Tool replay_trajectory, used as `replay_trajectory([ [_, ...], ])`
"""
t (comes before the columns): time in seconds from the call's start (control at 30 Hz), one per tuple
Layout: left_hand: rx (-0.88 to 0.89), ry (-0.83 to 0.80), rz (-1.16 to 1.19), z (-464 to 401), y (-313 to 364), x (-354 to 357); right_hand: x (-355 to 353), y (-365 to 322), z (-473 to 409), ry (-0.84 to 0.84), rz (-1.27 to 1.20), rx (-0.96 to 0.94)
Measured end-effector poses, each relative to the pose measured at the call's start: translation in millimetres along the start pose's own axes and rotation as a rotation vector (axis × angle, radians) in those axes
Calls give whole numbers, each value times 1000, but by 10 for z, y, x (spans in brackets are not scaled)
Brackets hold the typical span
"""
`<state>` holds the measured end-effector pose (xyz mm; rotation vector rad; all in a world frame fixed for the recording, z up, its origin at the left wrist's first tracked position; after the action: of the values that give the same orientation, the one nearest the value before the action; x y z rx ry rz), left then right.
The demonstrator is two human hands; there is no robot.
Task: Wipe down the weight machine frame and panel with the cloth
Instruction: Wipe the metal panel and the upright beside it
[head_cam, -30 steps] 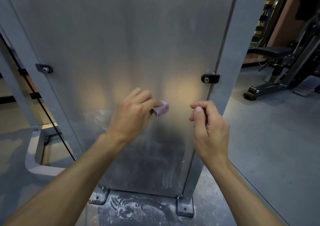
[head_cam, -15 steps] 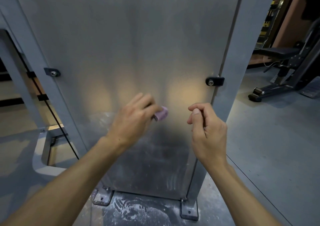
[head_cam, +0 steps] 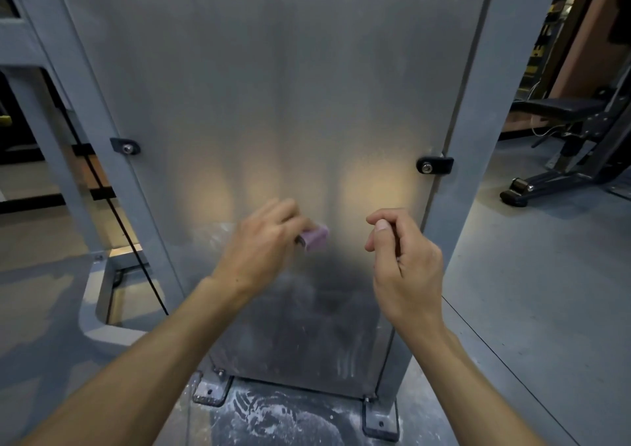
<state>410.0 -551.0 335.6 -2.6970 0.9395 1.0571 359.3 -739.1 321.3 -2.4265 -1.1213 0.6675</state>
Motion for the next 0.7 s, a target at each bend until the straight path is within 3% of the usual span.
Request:
replay_trajectory([
  [0.07, -64, 87, -5, -128, -73, -176, 10, 5, 0, -2, 0, 1],
  [0.17, -91, 81, 19, -5, -114, -36, 24, 7, 6, -5, 2, 1],
  [0.33, -78, -207, 21, 618, -249, 557, 46, -13, 9, -14, -2, -5],
  [0.43, -68, -286, -11, 641, -302, 606, 83, -54, 24, -33, -8, -12],
  [0.6, -24, 9, -4, 92, -134, -22, 134, -63, 15, -47, -18, -13],
  [0.7, -43, 46, -5, 130, -156, -15, 154, -53, 9, -47, -31, -7],
])
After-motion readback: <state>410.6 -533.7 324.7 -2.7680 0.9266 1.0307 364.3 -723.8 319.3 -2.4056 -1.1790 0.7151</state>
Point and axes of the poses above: each hand's wrist, its own z-axis away from the middle knuckle, its own x-axis out of the palm, y = z × x, the point moved 8 cm from there along -z, towards the middle knuckle, and after that the axes turned 13 degrees about -x, right-handed, at the moved point
